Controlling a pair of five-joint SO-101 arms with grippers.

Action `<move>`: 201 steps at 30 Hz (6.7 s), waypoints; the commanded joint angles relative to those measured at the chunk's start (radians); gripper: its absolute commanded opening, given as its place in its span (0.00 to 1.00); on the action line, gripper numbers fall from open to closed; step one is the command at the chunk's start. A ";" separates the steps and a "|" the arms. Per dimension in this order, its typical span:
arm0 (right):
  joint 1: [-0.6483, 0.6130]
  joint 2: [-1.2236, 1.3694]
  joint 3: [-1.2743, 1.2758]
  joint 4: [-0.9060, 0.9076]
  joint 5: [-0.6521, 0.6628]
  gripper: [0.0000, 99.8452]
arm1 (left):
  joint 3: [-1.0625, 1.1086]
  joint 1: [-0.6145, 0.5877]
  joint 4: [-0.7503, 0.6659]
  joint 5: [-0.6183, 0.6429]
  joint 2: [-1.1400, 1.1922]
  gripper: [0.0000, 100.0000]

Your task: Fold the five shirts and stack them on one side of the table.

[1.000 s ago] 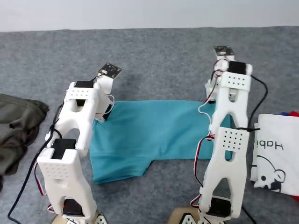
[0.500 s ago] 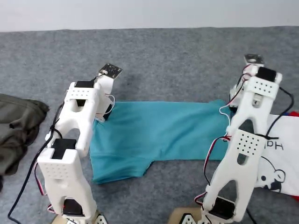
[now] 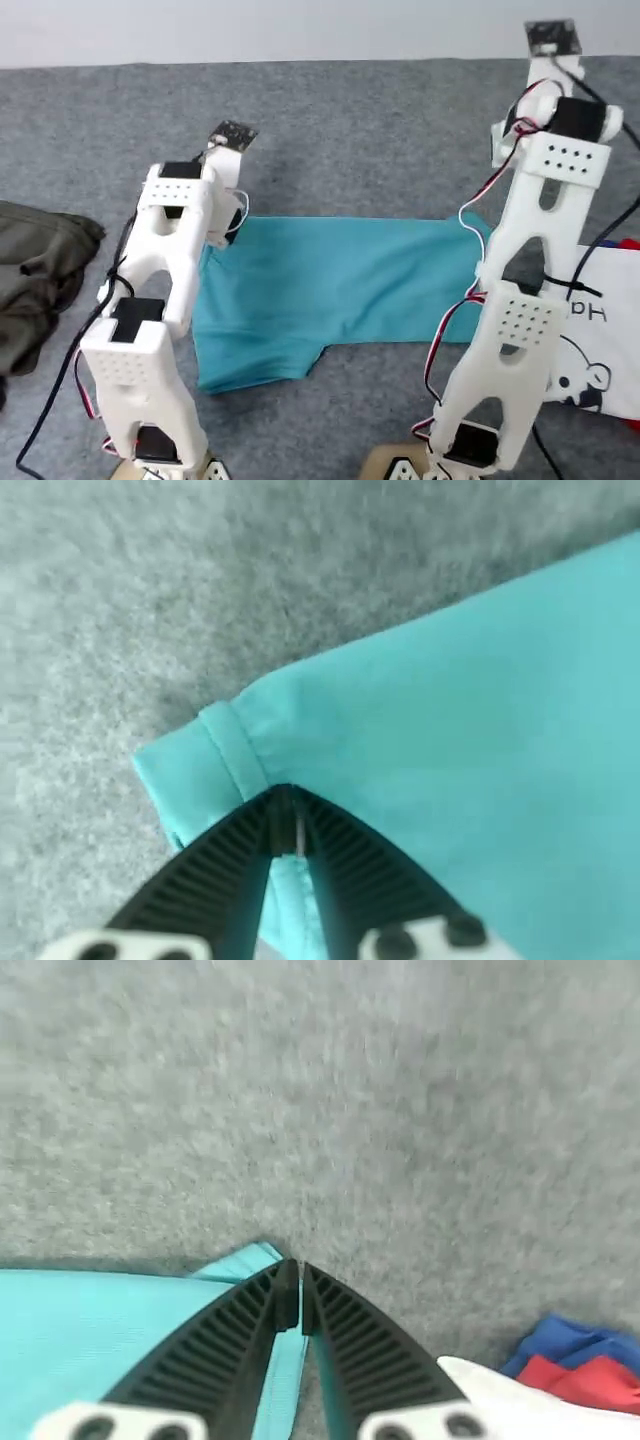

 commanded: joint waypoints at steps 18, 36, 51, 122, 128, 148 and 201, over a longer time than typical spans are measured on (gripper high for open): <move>-0.265 -0.707 0.855 0.044 0.259 0.01 | -0.059 -0.463 0.141 -0.002 -0.568 0.01; -1.132 -0.906 1.452 -0.090 0.258 0.20 | -0.064 -0.930 0.058 -0.114 -0.198 0.01; -1.285 -0.938 1.867 -0.539 0.354 0.20 | -0.061 -1.091 0.064 -0.114 -0.169 0.01; -0.940 -0.506 1.363 -0.532 0.511 0.01 | -0.064 -1.120 0.081 -0.117 -0.169 0.01; -0.903 -0.354 1.186 -0.466 0.505 0.01 | -0.064 -1.120 0.080 -0.117 -0.169 0.01; -0.774 -0.266 1.013 -0.475 0.327 0.17 | -0.061 -1.117 0.078 -0.115 -0.160 0.01; -0.081 -0.225 0.825 0.024 -0.129 0.21 | 0.110 -0.655 0.496 -0.118 -0.744 0.01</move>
